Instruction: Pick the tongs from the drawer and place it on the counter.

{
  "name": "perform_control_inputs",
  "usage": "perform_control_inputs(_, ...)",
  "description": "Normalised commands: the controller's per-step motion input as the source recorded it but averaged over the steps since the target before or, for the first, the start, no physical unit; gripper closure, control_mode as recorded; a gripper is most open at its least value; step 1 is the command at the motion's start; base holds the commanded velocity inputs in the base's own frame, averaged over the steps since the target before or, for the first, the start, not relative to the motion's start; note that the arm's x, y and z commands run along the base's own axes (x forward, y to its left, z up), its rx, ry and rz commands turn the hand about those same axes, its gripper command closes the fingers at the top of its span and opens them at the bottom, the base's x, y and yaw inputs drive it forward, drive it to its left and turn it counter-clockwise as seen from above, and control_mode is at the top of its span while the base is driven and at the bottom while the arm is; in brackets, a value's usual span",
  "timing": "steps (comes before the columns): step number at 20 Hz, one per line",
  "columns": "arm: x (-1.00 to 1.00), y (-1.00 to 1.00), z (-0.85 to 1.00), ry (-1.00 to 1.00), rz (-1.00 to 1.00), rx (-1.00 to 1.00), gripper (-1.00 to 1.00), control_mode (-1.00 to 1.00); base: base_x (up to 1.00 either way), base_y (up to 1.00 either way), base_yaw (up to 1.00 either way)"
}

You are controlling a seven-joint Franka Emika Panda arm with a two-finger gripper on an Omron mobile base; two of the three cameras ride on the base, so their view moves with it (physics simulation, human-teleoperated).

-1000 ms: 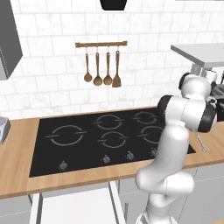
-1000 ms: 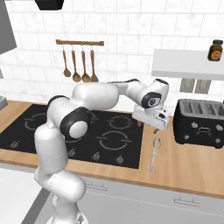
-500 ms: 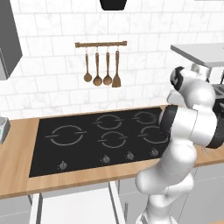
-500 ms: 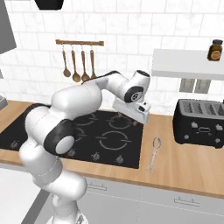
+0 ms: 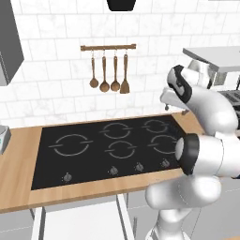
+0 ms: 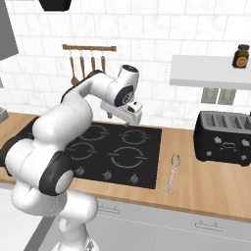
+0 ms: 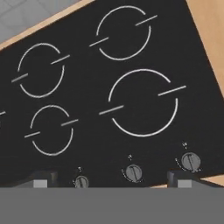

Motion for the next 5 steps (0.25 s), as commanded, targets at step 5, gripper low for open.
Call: perform_control_inputs(5,-0.14,1.0,0.04,-0.05,0.04,-0.09,-1.0,-1.0,0.0,0.0,0.0)
